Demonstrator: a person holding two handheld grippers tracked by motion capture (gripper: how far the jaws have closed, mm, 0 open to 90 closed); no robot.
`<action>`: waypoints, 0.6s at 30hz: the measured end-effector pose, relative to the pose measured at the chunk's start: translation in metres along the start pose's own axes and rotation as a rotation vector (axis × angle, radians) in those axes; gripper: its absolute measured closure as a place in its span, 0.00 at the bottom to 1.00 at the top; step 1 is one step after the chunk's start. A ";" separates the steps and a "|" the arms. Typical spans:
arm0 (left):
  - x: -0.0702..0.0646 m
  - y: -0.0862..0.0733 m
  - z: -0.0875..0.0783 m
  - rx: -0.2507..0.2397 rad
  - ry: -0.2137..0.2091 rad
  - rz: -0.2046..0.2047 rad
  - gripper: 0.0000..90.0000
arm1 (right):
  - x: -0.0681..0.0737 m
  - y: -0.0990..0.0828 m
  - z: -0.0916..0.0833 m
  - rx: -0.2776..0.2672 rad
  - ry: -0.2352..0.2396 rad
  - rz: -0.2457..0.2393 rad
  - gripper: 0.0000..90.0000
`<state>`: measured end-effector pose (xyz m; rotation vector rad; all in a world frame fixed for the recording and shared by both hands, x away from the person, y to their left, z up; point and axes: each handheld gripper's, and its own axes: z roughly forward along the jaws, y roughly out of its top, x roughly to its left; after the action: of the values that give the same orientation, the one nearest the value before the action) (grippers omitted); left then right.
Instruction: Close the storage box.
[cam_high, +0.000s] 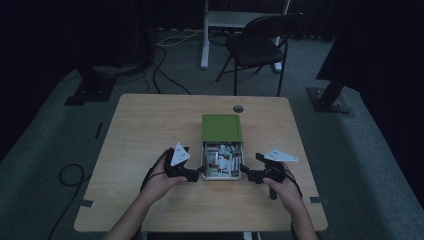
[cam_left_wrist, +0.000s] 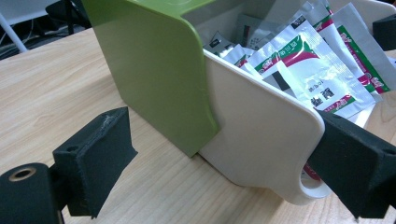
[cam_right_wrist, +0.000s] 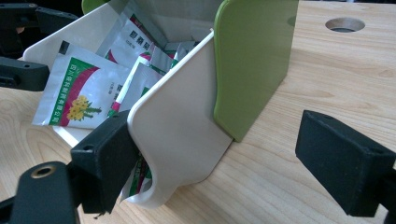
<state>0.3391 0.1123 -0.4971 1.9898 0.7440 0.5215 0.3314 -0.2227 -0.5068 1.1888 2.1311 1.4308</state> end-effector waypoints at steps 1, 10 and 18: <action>0.000 0.000 0.000 0.002 -0.001 0.001 0.11 | 0.000 0.000 0.000 0.001 0.000 -0.004 0.15; 0.006 0.006 0.003 -0.002 0.009 -0.011 0.11 | -0.003 0.008 0.003 -0.009 -0.017 0.007 0.15; 0.009 0.008 0.006 0.001 0.005 -0.024 0.11 | -0.005 0.010 0.006 -0.015 -0.026 0.020 0.15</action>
<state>0.3517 0.1120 -0.4925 1.9783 0.7711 0.5125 0.3433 -0.2214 -0.5015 1.2199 2.0937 1.4294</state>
